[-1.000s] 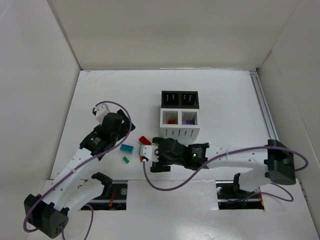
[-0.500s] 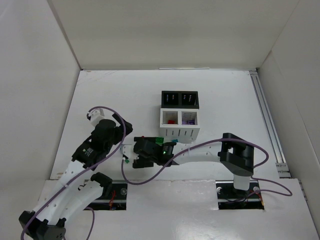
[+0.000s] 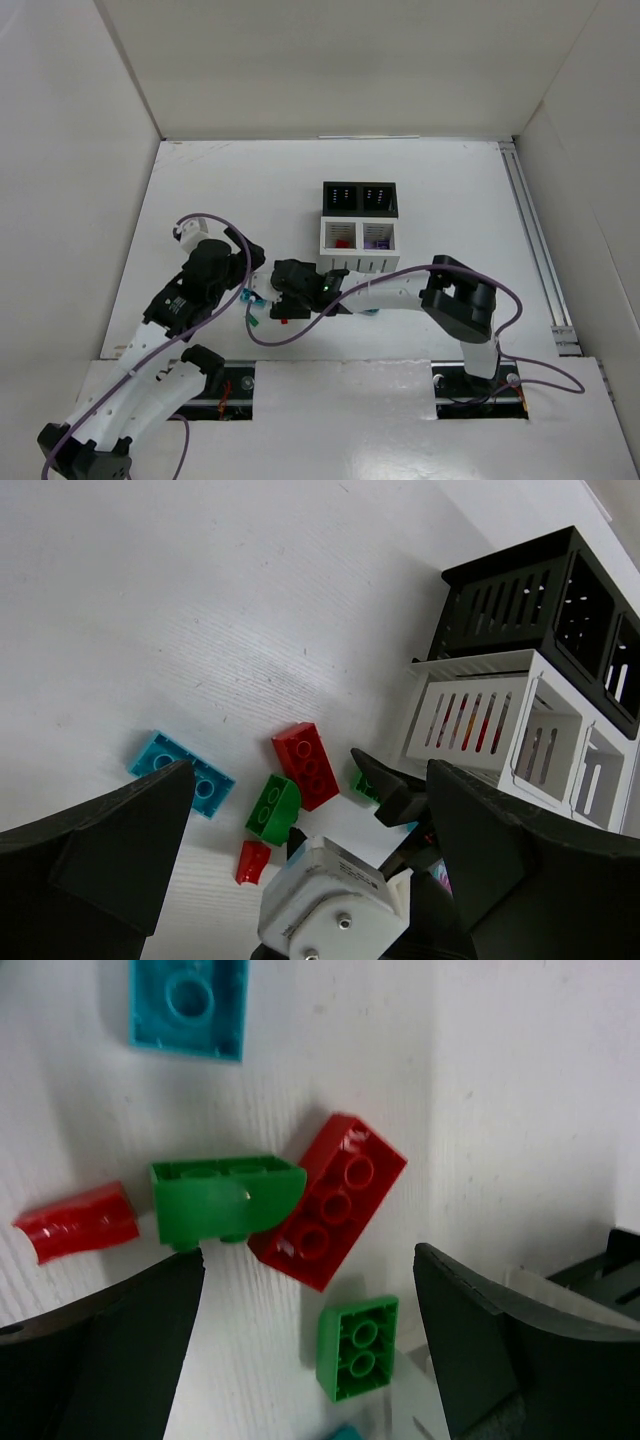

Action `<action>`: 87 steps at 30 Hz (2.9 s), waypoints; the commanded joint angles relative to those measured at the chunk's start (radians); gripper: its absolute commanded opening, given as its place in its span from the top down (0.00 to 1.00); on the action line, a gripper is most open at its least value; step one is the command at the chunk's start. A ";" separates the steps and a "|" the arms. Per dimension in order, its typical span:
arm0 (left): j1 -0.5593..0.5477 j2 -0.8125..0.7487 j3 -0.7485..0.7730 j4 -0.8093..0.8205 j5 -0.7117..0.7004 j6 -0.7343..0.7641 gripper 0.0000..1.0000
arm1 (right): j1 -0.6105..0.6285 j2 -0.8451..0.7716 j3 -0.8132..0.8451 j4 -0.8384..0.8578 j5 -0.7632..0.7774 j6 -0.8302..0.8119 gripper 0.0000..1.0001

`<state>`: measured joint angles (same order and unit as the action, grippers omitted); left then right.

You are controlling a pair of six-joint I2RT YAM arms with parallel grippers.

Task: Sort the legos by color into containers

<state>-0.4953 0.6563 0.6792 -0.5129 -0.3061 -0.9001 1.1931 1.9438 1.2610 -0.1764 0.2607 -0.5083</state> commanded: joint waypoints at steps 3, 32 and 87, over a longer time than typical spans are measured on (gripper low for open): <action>0.004 0.008 -0.004 0.027 -0.002 -0.006 0.00 | -0.003 0.038 0.090 0.035 -0.061 -0.016 0.15; 0.004 -0.043 -0.004 0.017 0.047 0.012 0.00 | -0.132 -0.135 0.112 0.045 -0.331 0.033 0.86; -0.338 0.413 -0.053 0.042 0.101 -0.094 0.27 | -0.515 -0.956 -0.294 -0.196 -0.201 -0.006 0.06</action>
<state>-0.8036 1.0382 0.5694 -0.3908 -0.1192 -0.9222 0.7105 0.9977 1.0031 -0.3225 0.0364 -0.5232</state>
